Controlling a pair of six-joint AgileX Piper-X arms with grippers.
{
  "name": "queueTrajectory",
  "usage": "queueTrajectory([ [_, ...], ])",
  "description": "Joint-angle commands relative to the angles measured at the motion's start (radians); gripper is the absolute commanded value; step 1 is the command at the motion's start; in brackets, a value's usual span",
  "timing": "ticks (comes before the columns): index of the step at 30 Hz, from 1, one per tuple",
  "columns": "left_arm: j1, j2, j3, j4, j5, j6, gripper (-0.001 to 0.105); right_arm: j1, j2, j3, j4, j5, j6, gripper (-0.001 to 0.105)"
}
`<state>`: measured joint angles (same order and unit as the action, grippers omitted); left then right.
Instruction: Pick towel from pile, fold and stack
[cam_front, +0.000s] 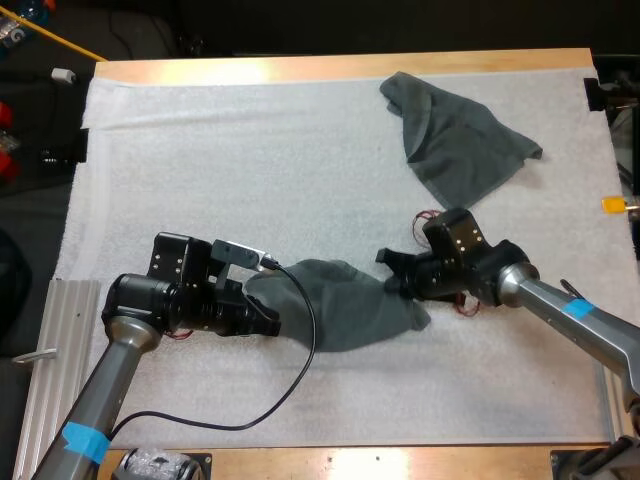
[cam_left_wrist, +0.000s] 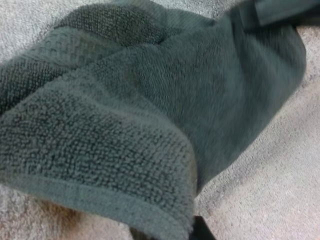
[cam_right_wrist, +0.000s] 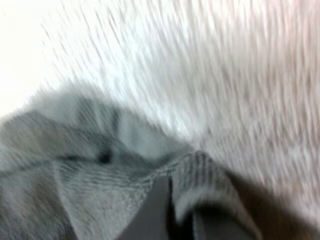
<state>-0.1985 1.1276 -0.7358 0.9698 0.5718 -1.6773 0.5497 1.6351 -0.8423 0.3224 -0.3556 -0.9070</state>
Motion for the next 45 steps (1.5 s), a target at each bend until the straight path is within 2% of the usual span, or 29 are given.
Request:
queueTrajectory([
  [1,0.001,-0.002,0.0,0.013,0.014,0.001,0.0,-0.007,-0.02,-0.005,-0.051,0.043,-0.012,0.001],
  [3,0.001,-0.002,0.0,0.025,0.014,0.001,0.0,-0.013,-0.023,-0.005,-0.099,0.081,-0.012,0.008],
  [6,0.001,-0.002,0.0,0.03,0.014,0.001,0.0,-0.042,-0.025,-0.005,-0.148,0.092,-0.008,0.033],
  [7,0.001,-0.002,0.0,0.03,0.014,0.001,0.0,-0.052,-0.025,-0.005,-0.156,0.085,-0.008,0.047],
  [8,0.001,-0.002,0.0,0.03,0.014,0.001,0.0,-0.063,-0.025,-0.005,-0.166,0.058,-0.012,0.061],
  [9,0.001,-0.002,0.0,0.03,0.014,0.001,0.0,-0.07,-0.025,-0.005,-0.168,0.048,-0.016,0.065],
  [10,0.001,-0.002,0.0,0.03,0.014,0.003,0.0,-0.079,-0.025,-0.005,-0.169,0.009,-0.018,0.075],
  [11,0.001,-0.002,0.0,0.03,0.014,0.004,0.0,-0.082,-0.028,-0.005,-0.164,-0.033,-0.017,0.078],
  [13,0.001,-0.002,0.0,0.03,0.014,0.008,0.0,-0.082,-0.037,-0.005,-0.132,-0.069,-0.031,0.078],
  [18,0.001,-0.002,0.0,0.024,0.014,0.008,0.0,-0.075,-0.079,-0.005,0.126,-0.056,-0.19,0.078],
  [20,0.001,-0.002,0.0,0.02,0.014,0.01,0.0,-0.075,-0.095,-0.005,0.302,-0.018,-0.303,0.078],
  [21,0.001,-0.002,0.0,0.021,0.014,0.012,0.0,-0.075,-0.099,-0.005,0.346,-0.002,-0.321,0.078],
  [23,0.001,-0.002,0.0,0.021,0.014,0.012,0.0,-0.075,-0.108,-0.005,0.484,0.059,-0.418,0.078],
  [26,0.001,-0.002,0.0,0.021,0.014,0.015,0.0,-0.067,-0.127,0.016,0.567,0.115,-0.495,0.078],
  [34,0.001,-0.002,0.0,0.021,0.01,0.015,0.0,-0.067,-0.177,0.132,0.467,0.141,-0.521,0.078],
  [36,0.001,-0.002,0.0,0.021,0.01,0.015,0.0,-0.067,-0.177,0.15,0.439,0.135,-0.522,0.073],
  [39,0.001,-0.002,0.0,0.021,-0.016,0.015,0.0,-0.067,-0.177,0.162,0.402,0.105,-0.522,0.059],
  [42,0.001,-0.002,0.0,0.021,-0.063,0.015,0.01,-0.067,-0.177,0.161,0.364,0.094,-0.522,0.048],
  [44,0.001,-0.002,-0.002,0.024,-0.127,0.015,0.028,-0.067,-0.177,0.161,0.324,0.052,-0.522,0.042],
  [45,0.001,-0.002,-0.003,0.024,-0.14,0.015,0.032,-0.067,-0.177,0.161,0.31,0.042,-0.522,0.041],
])
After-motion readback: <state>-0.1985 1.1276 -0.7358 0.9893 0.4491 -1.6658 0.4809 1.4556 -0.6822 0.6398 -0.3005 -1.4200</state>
